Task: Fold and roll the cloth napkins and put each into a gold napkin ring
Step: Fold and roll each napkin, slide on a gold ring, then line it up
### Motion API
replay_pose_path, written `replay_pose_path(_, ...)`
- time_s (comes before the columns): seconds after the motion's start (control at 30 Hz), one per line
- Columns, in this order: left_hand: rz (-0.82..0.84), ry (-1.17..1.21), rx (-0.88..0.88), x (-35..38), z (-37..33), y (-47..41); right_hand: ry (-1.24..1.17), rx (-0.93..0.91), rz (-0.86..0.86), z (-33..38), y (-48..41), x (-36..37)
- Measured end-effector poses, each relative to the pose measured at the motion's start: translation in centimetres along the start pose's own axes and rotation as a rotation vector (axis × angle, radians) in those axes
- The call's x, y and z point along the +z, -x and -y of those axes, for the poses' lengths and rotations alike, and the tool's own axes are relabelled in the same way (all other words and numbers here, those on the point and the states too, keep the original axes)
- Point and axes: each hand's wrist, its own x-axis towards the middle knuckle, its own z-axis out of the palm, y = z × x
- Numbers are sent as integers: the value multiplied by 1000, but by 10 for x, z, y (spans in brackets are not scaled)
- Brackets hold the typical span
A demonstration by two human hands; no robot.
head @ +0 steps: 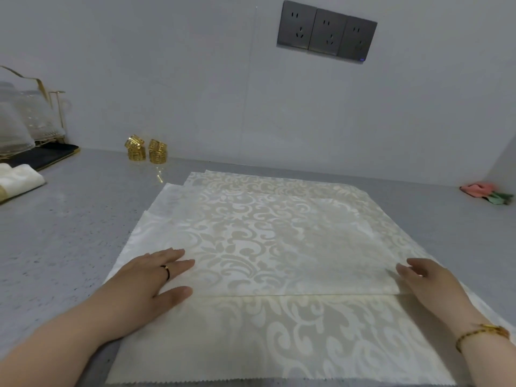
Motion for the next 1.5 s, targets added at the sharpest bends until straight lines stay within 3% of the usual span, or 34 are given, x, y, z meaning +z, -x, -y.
replay_pose_path(0.13,-17,136,41,-2,2,3,-145,40,-63,3,-4,1)
replay_pose_path(0.27,-149,42,167,2,-8,3,-248,87,-79,6,-3,-3)
replay_pose_path(0.43,-254,-123,225,-3,-10,3,-97,117,-39,9,-6,-5)
replay_pose_path(0.83,-381,-158,288,6,-7,22,-114,-28,-42,-12,2,-6)
replay_pose_path(0.97,-406,-145,219,4,-7,17,-118,-83,-40,-17,5,-5)
replay_pose_path(1.1,-349,-19,126,-7,-16,-8,-49,-84,-9,-18,0,-6)
replay_pose_path(1.27,-82,-34,-32,-11,-25,-62,189,-93,-63,4,-13,-9)
replay_pose_path(1.5,82,-117,-80,15,-19,-88,190,-344,102,80,-66,25)
